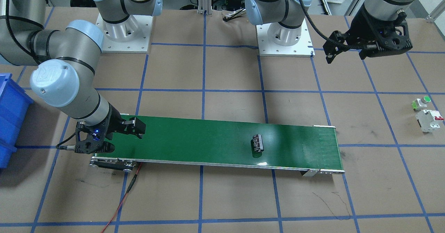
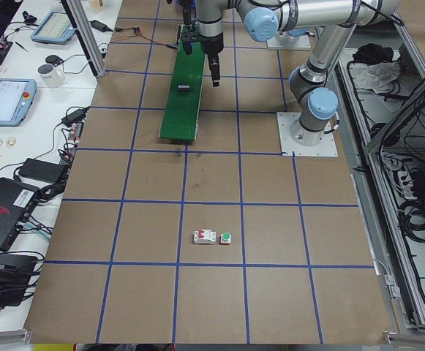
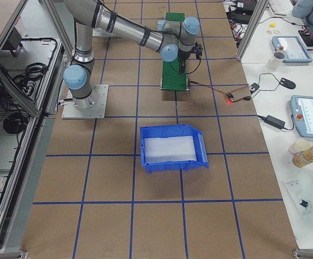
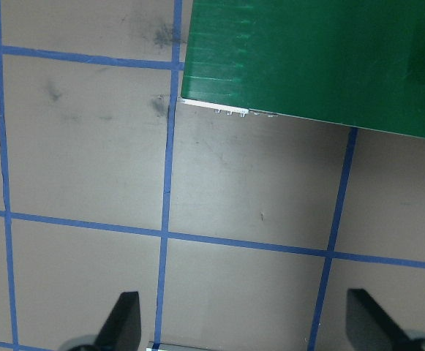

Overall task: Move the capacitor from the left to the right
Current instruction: 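Withdraw the left gripper while the right gripper moves over the belt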

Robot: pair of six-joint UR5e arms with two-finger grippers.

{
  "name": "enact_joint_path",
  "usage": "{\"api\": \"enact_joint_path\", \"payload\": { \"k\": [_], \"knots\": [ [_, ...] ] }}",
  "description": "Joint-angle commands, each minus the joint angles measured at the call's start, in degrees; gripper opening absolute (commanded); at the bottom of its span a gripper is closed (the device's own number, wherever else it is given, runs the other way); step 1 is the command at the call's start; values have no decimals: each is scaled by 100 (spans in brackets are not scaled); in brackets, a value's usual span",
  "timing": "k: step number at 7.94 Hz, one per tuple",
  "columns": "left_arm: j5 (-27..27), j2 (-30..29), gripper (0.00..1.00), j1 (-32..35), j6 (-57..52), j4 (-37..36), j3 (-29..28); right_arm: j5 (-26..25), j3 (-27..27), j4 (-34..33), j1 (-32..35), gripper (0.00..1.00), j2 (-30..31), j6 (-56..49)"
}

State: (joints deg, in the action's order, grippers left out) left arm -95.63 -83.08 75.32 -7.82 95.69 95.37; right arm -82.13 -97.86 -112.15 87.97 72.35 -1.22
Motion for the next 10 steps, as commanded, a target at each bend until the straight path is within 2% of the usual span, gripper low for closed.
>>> {"api": "enact_joint_path", "payload": {
  "k": [1, 5, 10],
  "knots": [
    [44, -7, 100, 0, -1, -15, 0, 48, -13, -105, 45, 100, -19, 7],
    [27, -7, 100, 0, -1, -15, 17, 39, -84, -298, 396, 100, -36, 587],
    [18, -7, 100, 0, 17, -15, 52, 22, -110, -307, 414, 100, -45, 605]
  ]
}}
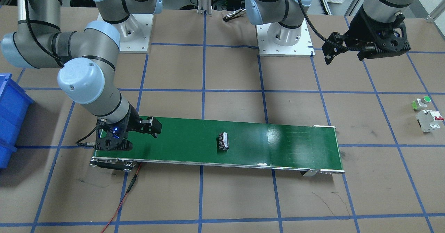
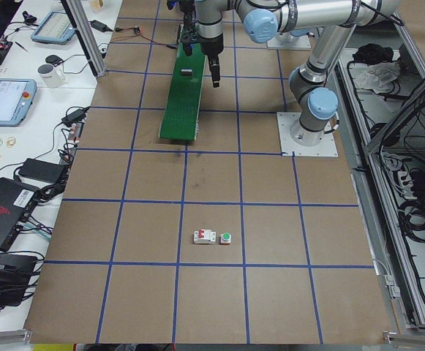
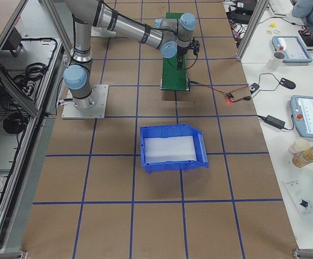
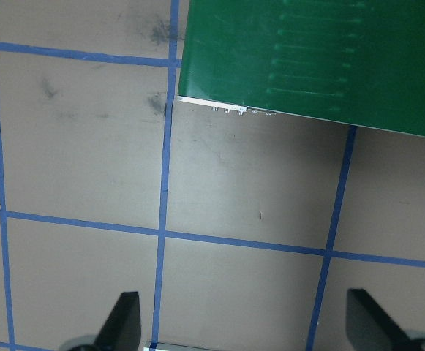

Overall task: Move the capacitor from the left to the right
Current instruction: 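Withdraw the left gripper while the right gripper moves over the belt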

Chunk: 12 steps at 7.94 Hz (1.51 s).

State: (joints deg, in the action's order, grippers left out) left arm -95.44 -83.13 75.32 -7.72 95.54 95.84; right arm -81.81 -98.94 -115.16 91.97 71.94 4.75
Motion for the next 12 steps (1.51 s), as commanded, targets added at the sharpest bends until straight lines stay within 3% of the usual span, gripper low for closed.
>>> {"api": "enact_joint_path", "payload": {
  "k": [1, 12],
  "knots": [
    [-1, -1, 100, 0, -1, 0, 5, 16, -3, -6, 23, 100, 4, 69],
    [-10, -1, 100, 0, -10, 0, 22, -72, -47, -156, 234, 100, -110, 325]
  ]
}}
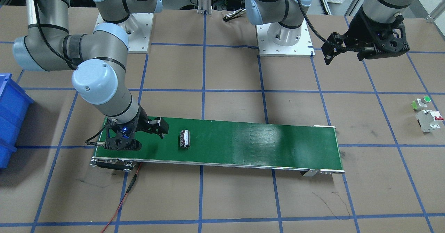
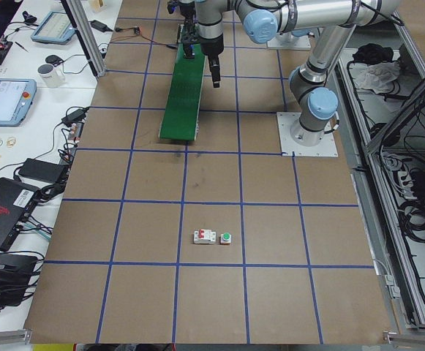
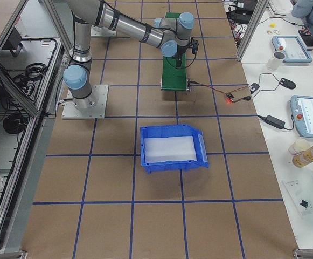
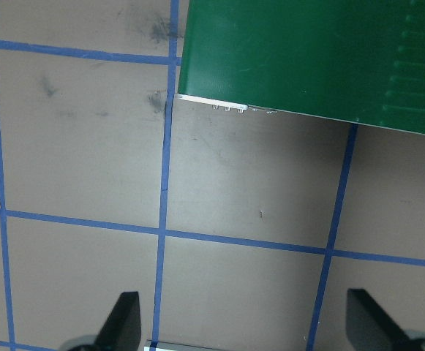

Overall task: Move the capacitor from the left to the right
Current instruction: 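Lower the right gripper onto the conveyed capacitor and close on it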

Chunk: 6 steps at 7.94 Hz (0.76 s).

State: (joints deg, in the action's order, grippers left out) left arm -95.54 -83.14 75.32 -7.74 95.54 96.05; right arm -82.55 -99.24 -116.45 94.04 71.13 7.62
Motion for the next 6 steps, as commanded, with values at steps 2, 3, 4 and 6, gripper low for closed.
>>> {"api": "enact_joint_path", "payload": {
  "k": [2, 3, 4, 6],
  "knots": [
    [0, 0, 100, 0, -17, 0, 10, 3, -16, -36, 44, 100, -37, 38],
    [0, 0, 100, 0, -17, 0, 10, -24, -16, -27, 53, 100, -46, 38],
    [0, 0, 100, 0, -8, 0, 10, -67, -16, -36, 53, 100, -107, 46],
    [0, -9, 100, 0, 9, -9, 10, -164, -16, -27, 53, 100, -152, 82]
  ]
}}
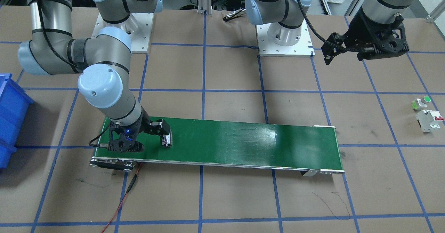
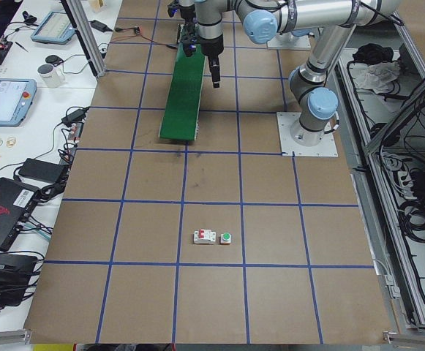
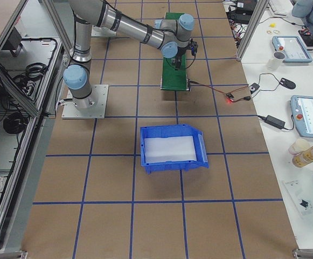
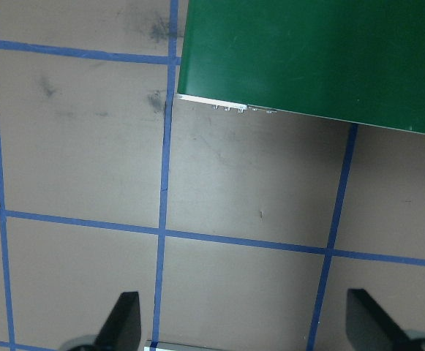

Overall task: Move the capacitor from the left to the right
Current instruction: 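Lower the right gripper onto the conveyed capacitor and close on it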

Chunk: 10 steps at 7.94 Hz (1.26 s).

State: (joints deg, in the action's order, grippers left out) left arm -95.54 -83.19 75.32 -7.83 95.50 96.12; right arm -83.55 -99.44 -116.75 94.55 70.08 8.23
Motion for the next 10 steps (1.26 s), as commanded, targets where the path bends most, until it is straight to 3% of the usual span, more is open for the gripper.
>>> {"api": "enact_joint_path", "payload": {
  "k": [1, 2, 3, 4, 5, 6, 9, 10],
  "knots": [
    [96, -48, 100, 9, 70, -5, -49, -74, 4, 3, 2, 100, -91, 21],
    [401, -48, 100, 52, 576, -5, -76, -65, 4, 3, 2, 100, -100, 13],
    [395, -39, 100, 62, 615, -5, -76, -248, 4, 3, 2, 92, -117, -14],
    [387, -22, 100, 62, 616, -5, -76, -502, 4, 38, -7, 74, -135, -23],
    [395, -13, 100, 79, 625, -5, -59, -513, 4, 65, -7, 50, -126, -49],
    [387, -13, 100, 123, 625, -5, -76, -513, 4, 91, -7, 35, -100, -58],
    [308, -4, 100, 754, 668, -5, -59, -705, 73, 399, -94, 2, -47, -389],
    [325, -56, 100, 834, 712, -22, -76, -1176, 126, 390, -338, 0, 127, -1166]
  ]
}}
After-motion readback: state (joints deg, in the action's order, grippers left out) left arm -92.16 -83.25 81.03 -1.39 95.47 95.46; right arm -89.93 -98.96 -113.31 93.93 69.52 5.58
